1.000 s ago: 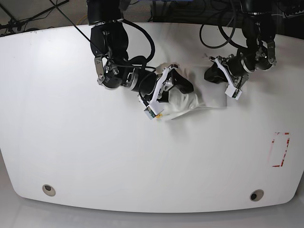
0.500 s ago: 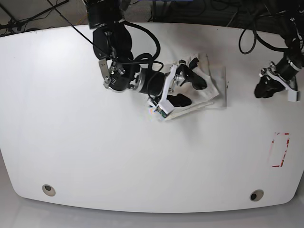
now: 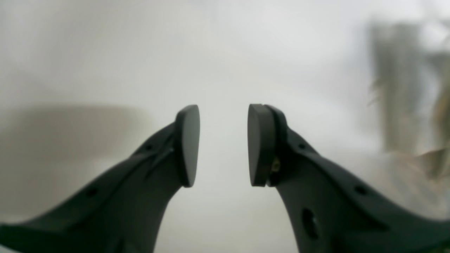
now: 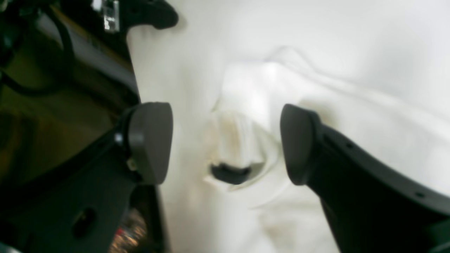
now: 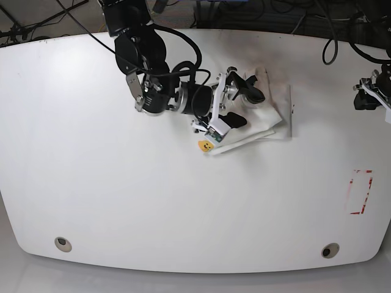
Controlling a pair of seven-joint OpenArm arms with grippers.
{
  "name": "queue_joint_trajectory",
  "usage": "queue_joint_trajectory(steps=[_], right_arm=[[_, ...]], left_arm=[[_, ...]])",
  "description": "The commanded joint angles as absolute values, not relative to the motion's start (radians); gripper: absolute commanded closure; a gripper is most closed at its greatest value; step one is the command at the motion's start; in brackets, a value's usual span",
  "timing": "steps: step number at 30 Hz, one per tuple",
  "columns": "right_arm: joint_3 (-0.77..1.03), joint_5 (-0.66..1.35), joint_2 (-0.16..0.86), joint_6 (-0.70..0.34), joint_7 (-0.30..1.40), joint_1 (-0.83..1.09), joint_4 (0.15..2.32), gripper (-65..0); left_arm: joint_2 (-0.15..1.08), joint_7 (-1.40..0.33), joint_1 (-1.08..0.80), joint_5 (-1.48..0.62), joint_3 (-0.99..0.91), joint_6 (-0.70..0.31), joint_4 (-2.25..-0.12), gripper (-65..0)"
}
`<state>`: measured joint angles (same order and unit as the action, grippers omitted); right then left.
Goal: Fold the T-shirt properly
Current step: 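Fold the strip end with the right gripper toward the left gripper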
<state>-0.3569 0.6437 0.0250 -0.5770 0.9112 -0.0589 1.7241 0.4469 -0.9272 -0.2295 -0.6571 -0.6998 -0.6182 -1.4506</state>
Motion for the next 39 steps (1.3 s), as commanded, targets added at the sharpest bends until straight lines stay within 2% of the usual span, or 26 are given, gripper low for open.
queue_joint_trajectory(steps=[1, 10, 14, 17, 19, 21, 27, 39], right_arm=[[-0.39, 0.588, -0.028, -0.579, 0.883, -0.097, 1.715, -46.0], [-0.49, 0.15, -0.145, -0.579, 0.883, -0.094, 1.704, -45.8], [-0.515, 0.031, -0.157, -0.579, 0.845, -0.093, 1.699, -44.7], [-0.512, -0.012, -0.157, -0.549, 0.783, -0.091, 1.666, -36.5], [-0.512, -0.012, -0.157, -0.496, 0.751, -0.088, 1.641, -27.4], [-0.512, -0.004, -0.156, -0.469, 0.739, -0.091, 1.615, -21.1], [-0.515, -0.004, -0.156, -0.446, 0.679, -0.085, 1.609, 0.0], [-0.516, 0.03, -0.157, -0.449, 0.696, -0.071, 1.797, 0.0]], left_arm=[[0.472, -0.911, -0.223, -0.65, -0.711, -0.619, -1.468, -21.2], [0.47, -0.911, -0.251, -0.644, -0.717, -0.619, -1.463, -21.1], [0.47, -0.909, -0.272, -0.644, -0.73, -0.619, -1.466, -21.1], [0.469, -0.909, -0.275, -0.645, -0.731, -0.619, -1.468, -21.1], [0.463, -0.909, -0.28, -0.645, -0.734, -0.619, -1.466, -21.1], [0.444, -0.909, -0.28, -0.645, -0.737, -0.619, -1.466, -21.1], [0.435, -0.909, -0.28, -0.644, -0.734, -0.619, -1.468, -21.1], [0.415, -0.909, -0.302, -0.642, -0.727, -0.619, -1.468, -21.1]])
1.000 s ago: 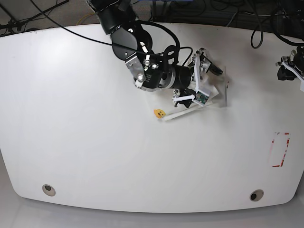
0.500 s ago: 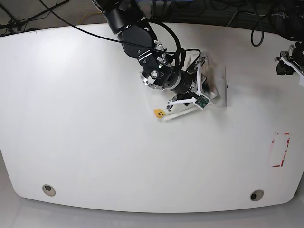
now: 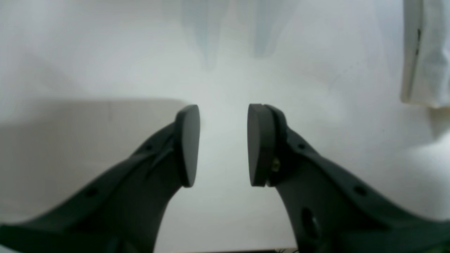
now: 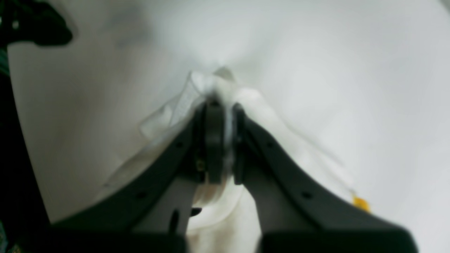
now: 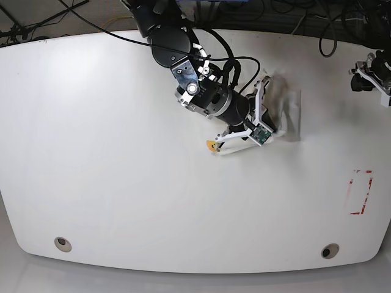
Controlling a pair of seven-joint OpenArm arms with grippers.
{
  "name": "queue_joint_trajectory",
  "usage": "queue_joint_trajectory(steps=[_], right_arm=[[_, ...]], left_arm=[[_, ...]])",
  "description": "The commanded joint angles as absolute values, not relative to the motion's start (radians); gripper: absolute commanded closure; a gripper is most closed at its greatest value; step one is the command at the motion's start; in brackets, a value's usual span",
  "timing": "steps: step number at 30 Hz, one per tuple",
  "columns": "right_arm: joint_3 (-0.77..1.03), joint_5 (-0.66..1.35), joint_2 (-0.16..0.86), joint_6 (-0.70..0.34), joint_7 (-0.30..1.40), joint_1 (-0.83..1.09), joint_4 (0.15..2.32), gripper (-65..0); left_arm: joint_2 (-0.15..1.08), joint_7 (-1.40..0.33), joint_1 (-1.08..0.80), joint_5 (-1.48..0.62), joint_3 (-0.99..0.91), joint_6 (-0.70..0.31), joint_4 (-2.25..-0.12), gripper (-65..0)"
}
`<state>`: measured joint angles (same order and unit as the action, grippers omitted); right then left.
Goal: Fold the T-shirt properly
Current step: 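Fold the strip end with the right gripper toward the left gripper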
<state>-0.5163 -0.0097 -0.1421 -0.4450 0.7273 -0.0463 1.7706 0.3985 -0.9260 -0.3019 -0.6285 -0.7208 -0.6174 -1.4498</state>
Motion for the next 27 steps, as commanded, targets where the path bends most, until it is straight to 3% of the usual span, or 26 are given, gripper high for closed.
queue_joint_trajectory(steps=[1, 14, 19, 25, 27], right_arm=[[-0.513, 0.067, -0.157, -0.449, 0.696, -0.091, 1.794, 0.0], [-0.513, 0.311, -0.157, -0.446, 0.627, -0.286, 1.531, 0.0], [-0.516, 0.38, -0.157, -0.446, 0.565, -0.346, 1.409, -8.2], [-0.544, 0.43, -0.157, -0.446, 0.472, -0.412, 1.253, -11.6], [-0.581, 0.455, -0.157, -0.443, 0.461, -0.432, 1.231, -19.5]], left_arm=[[0.414, -0.909, -0.302, -0.642, -0.727, -0.619, -1.468, -21.1], [0.412, -0.909, -0.325, -0.644, -0.676, -0.619, -1.468, -21.1], [0.412, -0.909, -0.329, -0.644, -0.676, -0.619, -1.468, -21.1], [0.412, -0.908, -0.329, -0.647, -0.619, -0.619, -1.478, -21.1], [0.41, -0.908, -0.332, -0.647, -0.608, -0.619, -1.511, -21.1]])
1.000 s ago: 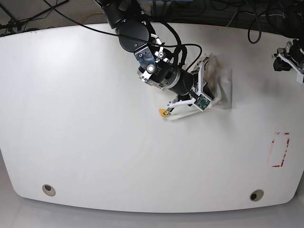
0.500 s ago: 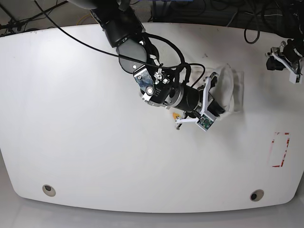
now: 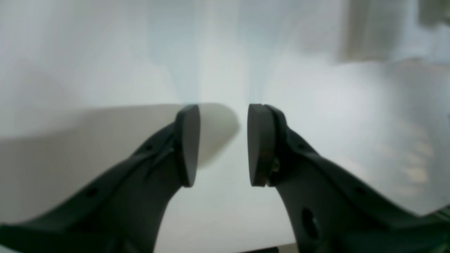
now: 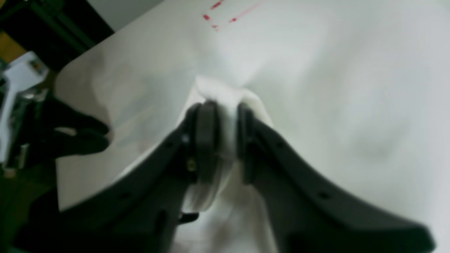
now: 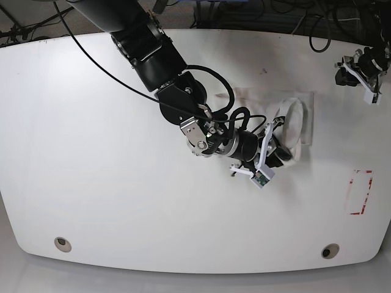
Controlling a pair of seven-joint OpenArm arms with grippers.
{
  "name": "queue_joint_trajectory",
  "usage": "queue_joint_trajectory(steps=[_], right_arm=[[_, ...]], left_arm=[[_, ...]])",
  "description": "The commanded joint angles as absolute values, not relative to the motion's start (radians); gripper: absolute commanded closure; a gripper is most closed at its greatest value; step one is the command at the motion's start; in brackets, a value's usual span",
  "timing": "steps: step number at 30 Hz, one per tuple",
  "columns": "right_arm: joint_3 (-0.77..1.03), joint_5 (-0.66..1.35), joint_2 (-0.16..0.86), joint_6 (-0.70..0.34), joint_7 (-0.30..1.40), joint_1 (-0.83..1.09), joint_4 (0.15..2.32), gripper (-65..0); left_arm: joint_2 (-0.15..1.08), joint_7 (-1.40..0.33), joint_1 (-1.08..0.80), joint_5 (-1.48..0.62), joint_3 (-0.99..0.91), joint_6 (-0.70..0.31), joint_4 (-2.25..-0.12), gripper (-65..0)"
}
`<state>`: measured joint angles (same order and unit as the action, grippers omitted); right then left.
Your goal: Fold the T-shirt properly
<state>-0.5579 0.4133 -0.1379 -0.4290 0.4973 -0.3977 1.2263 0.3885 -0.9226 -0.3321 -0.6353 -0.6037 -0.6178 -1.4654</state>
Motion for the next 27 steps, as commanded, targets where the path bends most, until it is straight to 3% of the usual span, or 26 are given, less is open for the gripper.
queue_joint_trajectory(steps=[1, 4, 6, 10, 15, 19, 27], right_arm=[[-0.59, 0.467, -0.157, -0.433, 0.461, -0.438, 1.225, -25.2], [-0.613, 0.493, -0.157, -0.387, 0.46, -0.443, 1.225, -42.2], [-0.624, 0.506, -0.157, -0.375, 0.461, -0.441, 1.244, -49.6], [-0.613, 0.542, -0.154, -0.369, 0.463, -0.407, 1.319, -50.7], [-0.555, 0.579, -0.073, -0.367, 0.473, -0.352, 1.457, -50.7], [-0.472, 0.625, -0.004, -0.361, 0.504, -0.306, 1.54, -45.7], [-0.415, 0.628, 0.093, -0.363, 0.509, -0.236, 1.523, -19.7]], left_arm=[[0.407, -0.908, -0.337, -0.648, -0.608, -0.619, -1.532, -21.1], [0.366, -0.908, -0.338, -0.648, -0.601, -0.619, -1.606, -21.1], [0.348, -0.908, -0.343, -0.648, -0.601, -0.619, -1.67, -21.1], [0.308, -0.908, -0.341, -0.648, -0.593, -0.619, -1.814, -21.1], [0.28, -0.908, -0.344, -0.648, -0.495, -0.619, -1.962, -21.1], [0.278, -0.908, -0.337, -0.648, -0.39, -0.619, -2.003, -21.1], [0.277, -0.908, -0.277, -0.642, -0.242, -0.61, -1.98, -21.1]])
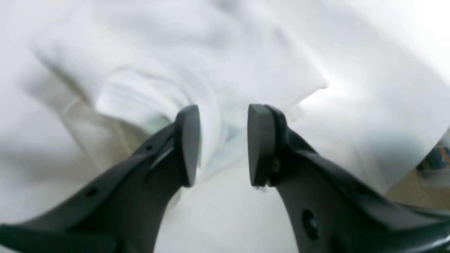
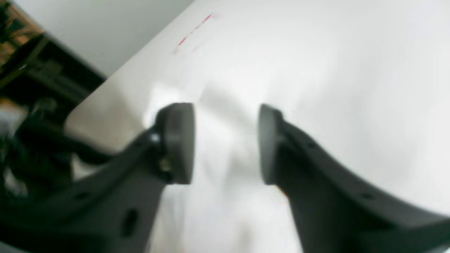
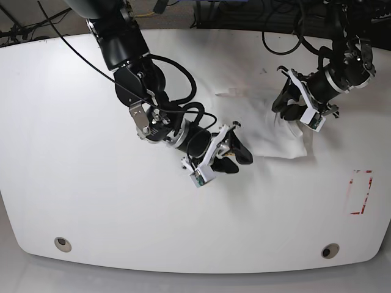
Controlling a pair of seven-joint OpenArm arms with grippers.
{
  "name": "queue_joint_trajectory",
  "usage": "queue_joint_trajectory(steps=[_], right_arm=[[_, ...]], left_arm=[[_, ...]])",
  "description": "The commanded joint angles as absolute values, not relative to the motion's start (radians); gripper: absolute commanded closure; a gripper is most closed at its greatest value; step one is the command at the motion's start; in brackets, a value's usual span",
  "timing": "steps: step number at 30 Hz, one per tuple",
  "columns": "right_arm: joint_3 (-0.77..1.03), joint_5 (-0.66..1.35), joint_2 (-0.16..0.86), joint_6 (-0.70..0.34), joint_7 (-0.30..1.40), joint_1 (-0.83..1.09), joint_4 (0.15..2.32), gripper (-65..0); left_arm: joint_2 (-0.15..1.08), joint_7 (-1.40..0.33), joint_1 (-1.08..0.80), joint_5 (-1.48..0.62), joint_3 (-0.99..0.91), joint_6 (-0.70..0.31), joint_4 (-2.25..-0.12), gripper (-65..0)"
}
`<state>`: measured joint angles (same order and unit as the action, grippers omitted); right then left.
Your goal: Fold the T-shirt properly
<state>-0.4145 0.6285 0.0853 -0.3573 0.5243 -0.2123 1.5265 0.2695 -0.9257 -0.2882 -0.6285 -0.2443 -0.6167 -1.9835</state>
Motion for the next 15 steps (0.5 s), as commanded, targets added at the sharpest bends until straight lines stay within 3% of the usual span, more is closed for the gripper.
queue_joint_trajectory(steps=[1, 7, 15], right_arm=[[-0.415, 0.628, 0.096, -0.366, 0.509, -0.234, 1.497, -18.4], [-0.42, 0.627, 0.091, -0.369, 0.503, -0.236, 1.365, -18.1], [-0.421, 0.625, 0.079, -0.374, 0.452, -0.269, 1.219, -18.1]], left_arm=[[0.274, -0.908, -0.262, -0.642, -0.237, -0.61, -1.971, -21.1], [0.26, -0.908, -0.22, -0.641, -0.229, -0.61, -1.914, -21.1], [0.283, -0.908, -0.139, -0.624, -0.265, -0.61, -1.655, -21.1]])
